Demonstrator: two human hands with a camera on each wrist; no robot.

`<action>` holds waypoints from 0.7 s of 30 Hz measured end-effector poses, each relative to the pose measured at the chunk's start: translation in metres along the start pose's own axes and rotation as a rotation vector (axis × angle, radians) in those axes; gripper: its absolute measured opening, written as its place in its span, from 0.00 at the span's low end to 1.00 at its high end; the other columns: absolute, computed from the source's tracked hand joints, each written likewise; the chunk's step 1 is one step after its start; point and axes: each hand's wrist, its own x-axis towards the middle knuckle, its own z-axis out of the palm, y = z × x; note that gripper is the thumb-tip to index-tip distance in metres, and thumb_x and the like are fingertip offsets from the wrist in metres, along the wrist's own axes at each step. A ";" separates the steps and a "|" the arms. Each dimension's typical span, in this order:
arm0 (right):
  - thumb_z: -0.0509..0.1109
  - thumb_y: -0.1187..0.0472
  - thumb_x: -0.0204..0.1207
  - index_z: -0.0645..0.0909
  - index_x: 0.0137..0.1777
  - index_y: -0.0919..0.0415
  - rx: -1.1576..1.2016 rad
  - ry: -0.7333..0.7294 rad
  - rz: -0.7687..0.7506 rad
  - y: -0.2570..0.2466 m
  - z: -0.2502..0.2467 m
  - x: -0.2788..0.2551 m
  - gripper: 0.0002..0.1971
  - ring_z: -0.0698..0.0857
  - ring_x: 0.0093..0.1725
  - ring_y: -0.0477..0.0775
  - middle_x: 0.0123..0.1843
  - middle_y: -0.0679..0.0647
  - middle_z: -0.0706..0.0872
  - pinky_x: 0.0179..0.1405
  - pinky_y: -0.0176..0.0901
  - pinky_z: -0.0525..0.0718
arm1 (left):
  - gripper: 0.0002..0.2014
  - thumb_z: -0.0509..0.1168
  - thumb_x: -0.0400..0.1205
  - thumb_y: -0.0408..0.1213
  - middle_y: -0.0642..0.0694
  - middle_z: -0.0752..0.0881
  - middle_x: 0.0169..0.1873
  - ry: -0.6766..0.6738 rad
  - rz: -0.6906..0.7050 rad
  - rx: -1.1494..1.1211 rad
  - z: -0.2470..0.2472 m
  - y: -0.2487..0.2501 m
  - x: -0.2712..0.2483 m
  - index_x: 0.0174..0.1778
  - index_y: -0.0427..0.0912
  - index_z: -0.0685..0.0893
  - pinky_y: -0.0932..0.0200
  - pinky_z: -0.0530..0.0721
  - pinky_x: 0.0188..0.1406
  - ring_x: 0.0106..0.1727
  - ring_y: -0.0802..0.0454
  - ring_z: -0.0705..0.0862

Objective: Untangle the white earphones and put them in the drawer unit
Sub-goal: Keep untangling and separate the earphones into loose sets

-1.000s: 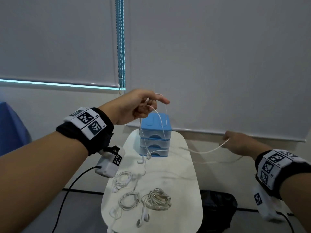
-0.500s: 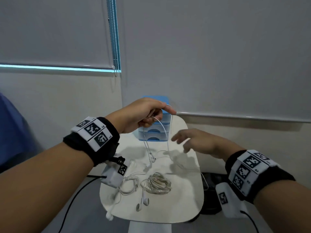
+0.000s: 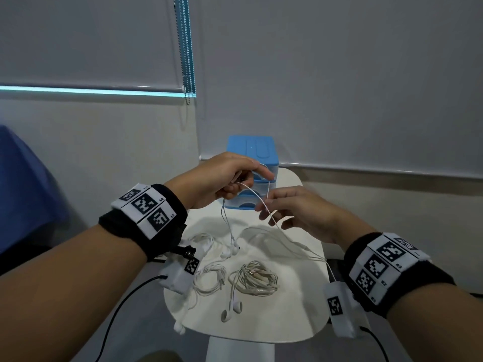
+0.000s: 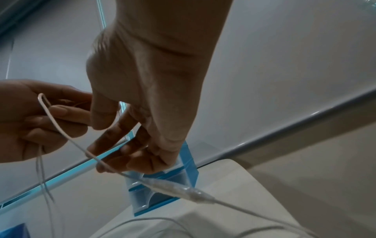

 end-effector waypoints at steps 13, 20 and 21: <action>0.56 0.64 0.92 0.76 0.41 0.64 0.024 -0.189 0.094 0.010 0.003 -0.011 0.16 0.84 0.28 0.61 0.28 0.61 0.80 0.38 0.47 0.84 | 0.04 0.73 0.83 0.29 0.57 0.80 0.21 0.205 -0.028 0.099 -0.010 0.004 0.017 0.52 0.35 0.90 0.69 0.71 0.23 0.23 0.61 0.72; 0.57 0.64 0.91 0.76 0.37 0.62 -0.169 -0.104 0.022 -0.005 -0.043 -0.020 0.18 0.79 0.31 0.59 0.29 0.58 0.74 0.38 0.48 0.75 | 0.10 0.76 0.81 0.32 0.57 0.79 0.21 0.214 -0.021 0.136 -0.028 0.021 0.017 0.54 0.29 0.92 0.68 0.67 0.25 0.26 0.58 0.69; 0.57 0.64 0.91 0.76 0.38 0.63 -0.185 -0.102 0.026 -0.006 -0.049 -0.021 0.17 0.78 0.32 0.59 0.30 0.58 0.72 0.37 0.47 0.73 | 0.10 0.77 0.81 0.33 0.55 0.80 0.23 0.203 -0.016 0.155 -0.029 0.025 0.017 0.52 0.30 0.93 0.67 0.67 0.25 0.28 0.57 0.68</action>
